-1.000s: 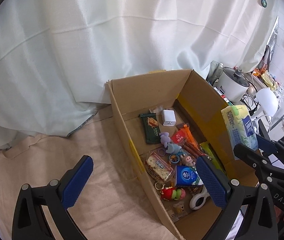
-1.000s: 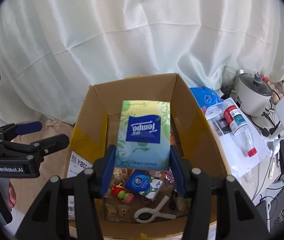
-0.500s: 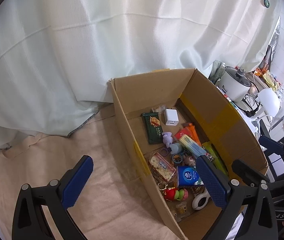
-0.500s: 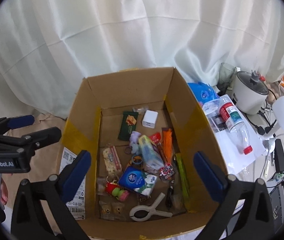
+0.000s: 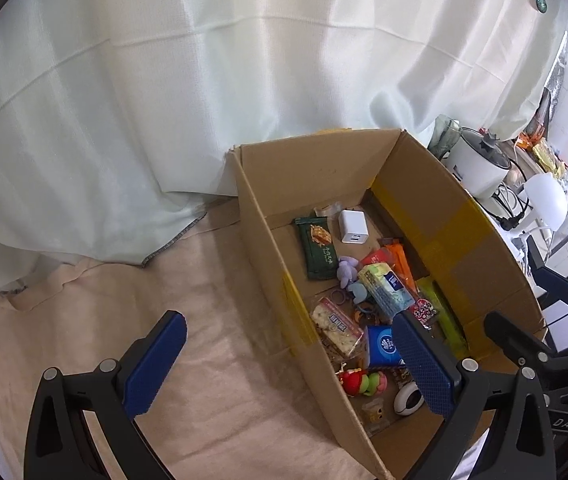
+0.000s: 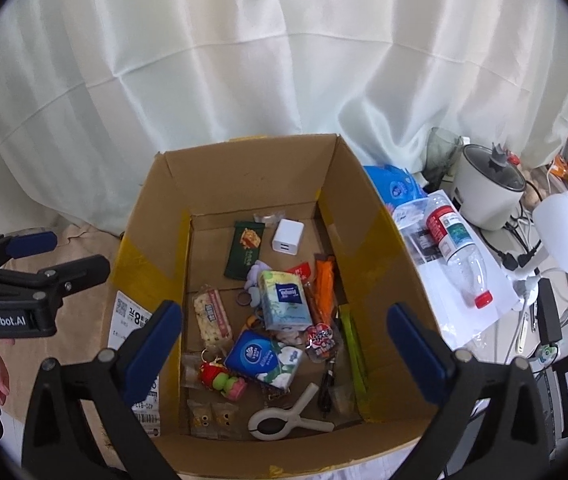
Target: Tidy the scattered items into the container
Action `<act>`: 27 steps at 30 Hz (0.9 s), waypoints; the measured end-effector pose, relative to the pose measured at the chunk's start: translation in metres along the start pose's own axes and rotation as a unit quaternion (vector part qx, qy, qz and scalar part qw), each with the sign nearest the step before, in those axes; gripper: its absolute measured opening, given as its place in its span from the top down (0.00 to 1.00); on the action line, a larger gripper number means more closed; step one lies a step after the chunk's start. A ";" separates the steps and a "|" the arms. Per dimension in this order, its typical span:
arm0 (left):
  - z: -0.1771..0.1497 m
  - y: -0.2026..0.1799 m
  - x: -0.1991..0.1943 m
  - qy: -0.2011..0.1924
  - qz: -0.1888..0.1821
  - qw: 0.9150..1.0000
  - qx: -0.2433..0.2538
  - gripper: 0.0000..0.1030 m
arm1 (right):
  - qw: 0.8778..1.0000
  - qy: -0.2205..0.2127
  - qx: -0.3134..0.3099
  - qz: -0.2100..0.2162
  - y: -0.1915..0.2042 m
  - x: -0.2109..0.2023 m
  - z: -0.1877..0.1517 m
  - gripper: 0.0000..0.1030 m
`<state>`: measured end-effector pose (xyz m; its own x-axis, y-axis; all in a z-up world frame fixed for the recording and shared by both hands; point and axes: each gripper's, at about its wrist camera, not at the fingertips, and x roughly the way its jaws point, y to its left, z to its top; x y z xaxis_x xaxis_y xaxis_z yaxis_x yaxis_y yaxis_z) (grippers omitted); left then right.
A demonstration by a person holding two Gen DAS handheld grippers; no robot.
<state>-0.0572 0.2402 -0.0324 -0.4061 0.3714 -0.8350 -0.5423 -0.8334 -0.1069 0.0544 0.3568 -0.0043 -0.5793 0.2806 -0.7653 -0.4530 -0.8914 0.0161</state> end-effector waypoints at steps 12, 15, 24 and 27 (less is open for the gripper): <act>-0.016 0.061 -0.040 -0.031 0.067 0.997 -0.030 0.00 | 1.000 0.000 -0.024 0.002 0.060 -0.019 0.021 0.00; -0.024 0.089 -0.056 -0.036 0.087 0.994 -0.048 0.00 | 0.999 -0.005 -0.041 0.024 0.093 -0.029 0.028 0.00; -0.059 0.167 -0.104 -0.054 0.151 0.981 -0.111 0.00 | 0.996 0.001 -0.063 0.070 0.160 -0.041 0.036 0.00; -0.071 0.180 -0.117 -0.058 0.171 0.976 -0.122 0.00 | 0.994 0.005 -0.076 0.078 0.175 -0.043 0.033 0.00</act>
<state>-0.0545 0.0177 0.0079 -0.6212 0.0872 -0.7788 -0.1748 -0.9842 0.0293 -0.0225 0.2005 0.0526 -0.6273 0.1325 -0.7675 -0.2511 -0.9672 0.0382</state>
